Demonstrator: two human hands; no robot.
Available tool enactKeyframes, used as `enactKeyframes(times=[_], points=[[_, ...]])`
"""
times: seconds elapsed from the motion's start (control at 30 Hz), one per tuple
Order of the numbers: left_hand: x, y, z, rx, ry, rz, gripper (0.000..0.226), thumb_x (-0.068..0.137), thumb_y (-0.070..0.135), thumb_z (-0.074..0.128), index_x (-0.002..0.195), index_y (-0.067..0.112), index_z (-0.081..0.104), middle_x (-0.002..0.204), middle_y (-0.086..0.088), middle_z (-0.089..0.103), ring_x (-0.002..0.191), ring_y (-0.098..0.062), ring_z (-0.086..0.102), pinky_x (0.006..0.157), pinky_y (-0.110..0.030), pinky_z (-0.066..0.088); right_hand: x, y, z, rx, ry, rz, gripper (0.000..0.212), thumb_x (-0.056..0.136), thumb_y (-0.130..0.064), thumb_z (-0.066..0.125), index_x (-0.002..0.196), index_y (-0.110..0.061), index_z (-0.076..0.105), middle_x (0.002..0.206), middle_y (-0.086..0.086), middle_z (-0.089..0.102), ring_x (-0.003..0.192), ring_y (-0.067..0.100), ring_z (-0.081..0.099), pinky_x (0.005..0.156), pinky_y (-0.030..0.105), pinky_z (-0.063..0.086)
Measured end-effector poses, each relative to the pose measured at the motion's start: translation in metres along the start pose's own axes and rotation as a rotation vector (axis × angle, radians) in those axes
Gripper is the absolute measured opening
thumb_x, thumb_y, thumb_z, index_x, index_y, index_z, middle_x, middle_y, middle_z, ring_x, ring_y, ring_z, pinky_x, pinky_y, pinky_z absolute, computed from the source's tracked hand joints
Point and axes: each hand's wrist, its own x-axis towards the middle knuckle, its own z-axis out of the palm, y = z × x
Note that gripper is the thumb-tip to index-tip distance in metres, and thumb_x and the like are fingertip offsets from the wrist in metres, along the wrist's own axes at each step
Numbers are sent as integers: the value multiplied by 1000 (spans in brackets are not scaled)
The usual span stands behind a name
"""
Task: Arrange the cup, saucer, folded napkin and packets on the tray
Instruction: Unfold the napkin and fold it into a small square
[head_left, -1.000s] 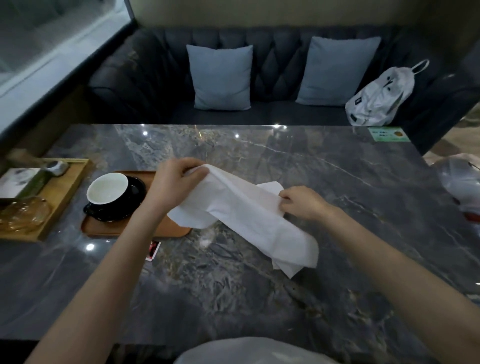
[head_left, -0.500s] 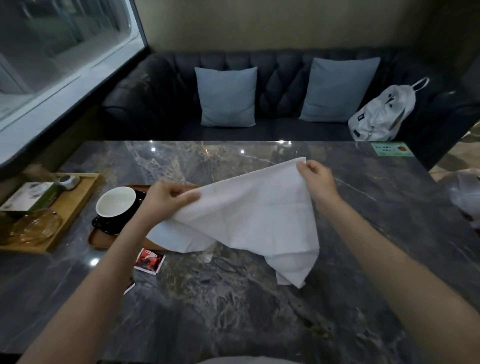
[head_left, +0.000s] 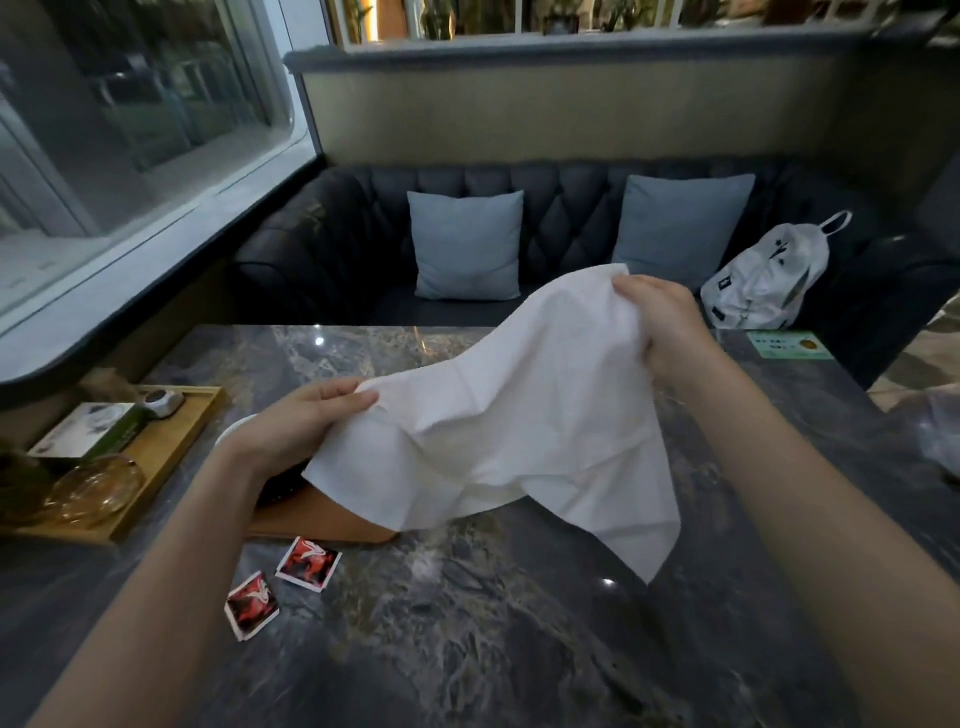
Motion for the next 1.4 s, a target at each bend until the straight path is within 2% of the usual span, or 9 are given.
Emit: enactKeyframes(times=[0.1,0.43,0.67,0.83,0.97,1.03,1.17,1.27,1.4], points=[[6,26,17,-75,41,97,21,77,33,56,84,23,73,81,3,75,76,-9,70,60,-18,54,-6,-15,3,46,-134,24,18,85,-15,59,69,-14,66,69,1,67,68,14,62,64,27,48],[12,104,58,-96,28,358,20,85,28,51,71,15,58,60,7,62,57,-4,59,55,-15,49,-39,-65,5,179,-540,10,23,91,-22,51,90,-7,69,76,2,72,74,12,68,65,21,55],[14,110,63,-126,-85,268,18,80,32,58,66,21,59,62,8,59,59,-5,58,57,-18,52,-54,-67,1,383,-722,162,24,79,-25,57,87,-9,72,77,3,74,74,13,70,64,23,57],[45,59,55,-9,58,-88,17,88,18,56,77,17,69,77,-2,70,73,-15,65,67,-29,53,-37,-11,5,246,-470,438,19,90,-17,51,98,-6,65,70,6,73,66,15,70,59,26,58],[67,11,46,421,159,-242,21,85,27,61,65,21,64,74,-5,62,71,-19,59,69,-33,47,-20,49,-3,121,-205,620,20,92,-15,49,108,-6,57,89,14,67,82,25,63,75,40,53],[81,-6,41,583,181,-250,28,85,28,59,58,21,58,66,-2,54,69,-19,51,64,-31,40,-10,72,-10,52,-94,607,20,90,-15,53,106,-5,59,96,14,65,91,28,62,83,41,52],[113,-27,38,810,191,-212,20,88,23,53,79,9,65,72,-2,54,63,-11,47,53,-22,34,12,99,-12,-139,40,479,11,85,-7,52,76,-11,58,71,7,55,61,19,52,54,27,43],[134,-37,40,943,178,-141,20,88,15,50,87,3,67,68,-6,59,63,-20,55,51,-27,36,27,117,-7,-310,32,392,13,81,-3,49,81,-1,62,77,10,54,68,22,50,58,29,39],[163,-56,42,1039,200,-92,28,88,8,44,104,5,67,103,-18,68,92,-33,61,66,-28,39,50,144,-3,-459,27,270,18,77,4,43,74,-3,59,70,9,47,67,19,40,51,25,30]])
